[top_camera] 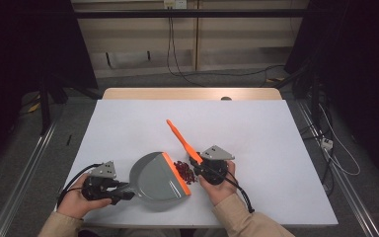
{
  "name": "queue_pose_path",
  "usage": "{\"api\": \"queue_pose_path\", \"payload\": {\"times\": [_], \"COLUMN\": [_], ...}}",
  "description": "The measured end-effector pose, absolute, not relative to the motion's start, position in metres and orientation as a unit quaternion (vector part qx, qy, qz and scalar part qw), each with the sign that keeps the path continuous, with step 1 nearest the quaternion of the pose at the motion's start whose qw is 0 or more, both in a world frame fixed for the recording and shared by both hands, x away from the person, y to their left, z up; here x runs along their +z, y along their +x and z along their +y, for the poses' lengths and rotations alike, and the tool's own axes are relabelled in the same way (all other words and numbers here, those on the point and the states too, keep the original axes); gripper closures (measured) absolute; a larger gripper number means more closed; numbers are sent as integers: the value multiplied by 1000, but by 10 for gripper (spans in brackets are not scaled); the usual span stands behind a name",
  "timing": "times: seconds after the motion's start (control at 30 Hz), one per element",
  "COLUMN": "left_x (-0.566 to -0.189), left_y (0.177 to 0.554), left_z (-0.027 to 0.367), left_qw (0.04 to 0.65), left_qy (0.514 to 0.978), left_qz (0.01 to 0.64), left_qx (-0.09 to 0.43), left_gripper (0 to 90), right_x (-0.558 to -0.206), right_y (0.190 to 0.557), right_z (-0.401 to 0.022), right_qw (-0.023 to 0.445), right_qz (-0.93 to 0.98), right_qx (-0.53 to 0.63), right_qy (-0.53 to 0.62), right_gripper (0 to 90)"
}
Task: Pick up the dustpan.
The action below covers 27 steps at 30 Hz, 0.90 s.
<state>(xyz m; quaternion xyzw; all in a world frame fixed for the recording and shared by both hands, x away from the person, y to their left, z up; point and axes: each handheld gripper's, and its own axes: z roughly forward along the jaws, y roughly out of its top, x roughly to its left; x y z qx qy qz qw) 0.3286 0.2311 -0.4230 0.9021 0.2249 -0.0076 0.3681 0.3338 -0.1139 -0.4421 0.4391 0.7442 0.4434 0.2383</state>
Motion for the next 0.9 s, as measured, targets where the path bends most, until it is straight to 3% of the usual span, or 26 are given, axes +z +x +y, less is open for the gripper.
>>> {"api": "queue_pose_path", "payload": {"times": [0.9], "left_x": [-424], "left_y": [330], "left_z": [230], "left_qw": [369], "left_qy": [901], "left_qz": [227], "left_qx": [-12], "left_gripper": [626], "right_x": [-443], "right_y": [329], "right_z": [-107], "right_qw": [232], "right_qz": [740], "right_qx": [451], "right_qy": [443], "right_gripper": [691]}}
